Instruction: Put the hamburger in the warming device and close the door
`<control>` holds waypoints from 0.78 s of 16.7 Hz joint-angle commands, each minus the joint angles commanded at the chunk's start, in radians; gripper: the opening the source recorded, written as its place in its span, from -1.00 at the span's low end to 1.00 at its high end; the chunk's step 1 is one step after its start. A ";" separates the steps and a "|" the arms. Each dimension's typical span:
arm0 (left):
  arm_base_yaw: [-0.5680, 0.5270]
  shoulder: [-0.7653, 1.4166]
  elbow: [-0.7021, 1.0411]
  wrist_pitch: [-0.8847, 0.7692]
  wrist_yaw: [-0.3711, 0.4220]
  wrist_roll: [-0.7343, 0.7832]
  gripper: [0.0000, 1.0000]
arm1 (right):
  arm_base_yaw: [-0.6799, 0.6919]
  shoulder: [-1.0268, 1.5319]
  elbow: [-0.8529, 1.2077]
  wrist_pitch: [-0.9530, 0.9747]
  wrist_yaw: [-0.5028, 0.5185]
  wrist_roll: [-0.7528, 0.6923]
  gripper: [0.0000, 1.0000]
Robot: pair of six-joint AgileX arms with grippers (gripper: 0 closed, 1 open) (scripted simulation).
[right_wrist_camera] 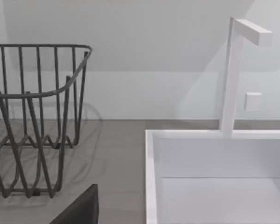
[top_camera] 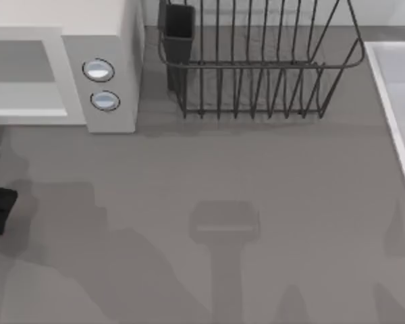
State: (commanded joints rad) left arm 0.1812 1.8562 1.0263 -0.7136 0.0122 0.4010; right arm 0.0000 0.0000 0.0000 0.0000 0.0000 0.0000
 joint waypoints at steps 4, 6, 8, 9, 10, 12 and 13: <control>0.002 -0.022 0.045 -0.075 -0.001 -0.001 -1.00 | 0.000 0.000 0.000 0.000 0.000 0.000 1.00; 0.002 -0.052 0.098 -0.170 -0.001 -0.001 -1.00 | 0.000 0.000 0.000 0.000 0.000 0.000 1.00; 0.001 -0.091 0.158 -0.272 -0.001 -0.002 -1.00 | 0.000 0.000 0.000 0.000 0.000 0.000 1.00; 0.000 -0.110 0.188 -0.316 -0.001 -0.003 -1.00 | 0.000 0.000 0.000 0.000 0.000 0.000 1.00; -0.001 -0.127 0.213 -0.352 -0.001 -0.004 -1.00 | 0.000 0.000 0.000 0.000 0.000 0.000 1.00; -0.003 -0.146 0.244 -0.391 -0.001 -0.005 -1.00 | 0.000 0.000 0.000 0.000 0.000 0.000 1.00; -0.003 -0.148 0.247 -0.395 -0.001 -0.005 -1.00 | 0.000 0.000 0.000 0.000 0.000 0.000 1.00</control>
State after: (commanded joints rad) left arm 0.1781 1.7085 1.2738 -1.1088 0.0116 0.3957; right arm 0.0000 0.0000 0.0000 0.0000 0.0000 0.0000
